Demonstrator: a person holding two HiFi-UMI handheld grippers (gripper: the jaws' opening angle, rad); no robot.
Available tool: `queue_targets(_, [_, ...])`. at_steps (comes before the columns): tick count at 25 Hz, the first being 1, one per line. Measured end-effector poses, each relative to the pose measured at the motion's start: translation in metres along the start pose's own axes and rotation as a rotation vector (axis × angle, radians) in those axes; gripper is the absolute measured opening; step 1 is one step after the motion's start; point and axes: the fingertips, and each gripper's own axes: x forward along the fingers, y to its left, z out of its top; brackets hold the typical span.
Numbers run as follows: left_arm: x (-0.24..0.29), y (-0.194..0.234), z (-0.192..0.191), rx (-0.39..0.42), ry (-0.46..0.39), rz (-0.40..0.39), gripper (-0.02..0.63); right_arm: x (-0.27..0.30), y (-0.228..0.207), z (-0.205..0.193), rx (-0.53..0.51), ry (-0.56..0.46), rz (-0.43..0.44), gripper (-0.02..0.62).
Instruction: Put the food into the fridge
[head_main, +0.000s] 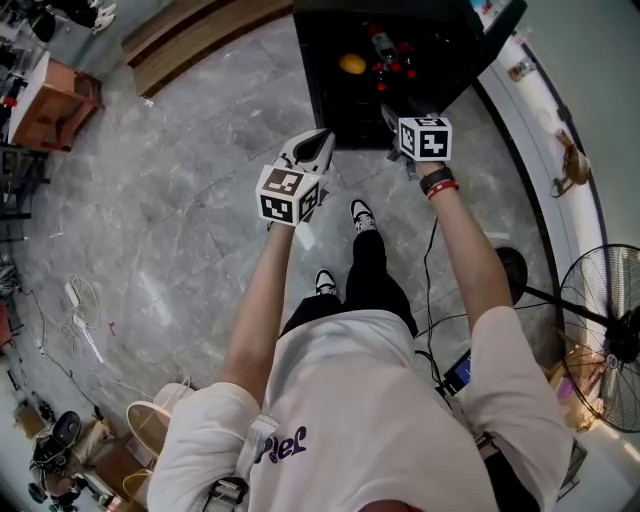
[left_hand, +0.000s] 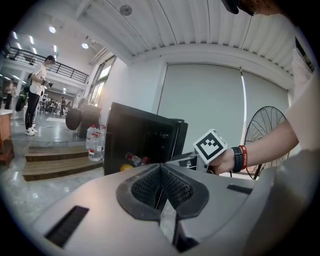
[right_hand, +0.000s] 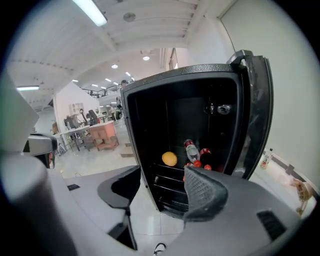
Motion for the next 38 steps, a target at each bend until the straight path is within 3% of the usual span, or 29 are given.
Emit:
queue_targets(11, [-0.033, -0.017, 0.002, 0.028, -0.002, 0.005, 0.018, -0.055, 0.013, -0.001, 0.043, -0.024, -0.039, 0.235])
queue_targets(15, [-0.042, -0.02, 0.004, 0.013, -0.013, 0.006, 0.018, -0.074, 0.01, -0.009, 0.096, -0.025, -0.049, 0.176])
queue_targets(23, [-0.061, -0.029, 0.008, 0.02, -0.016, 0.013, 0.018, -0.118, 0.02, -0.012, 0.099, -0.054, -0.077, 0.147])
queue_targets(32, [-0.079, -0.038, 0.012, 0.011, -0.017, 0.046, 0.018, -0.174, 0.035, -0.008, 0.21, -0.147, -0.109, 0.112])
queue_targets(38, [-0.089, -0.046, 0.018, 0.012, -0.032, 0.054, 0.018, -0.207, 0.051, -0.003, 0.185, -0.213, -0.124, 0.08])
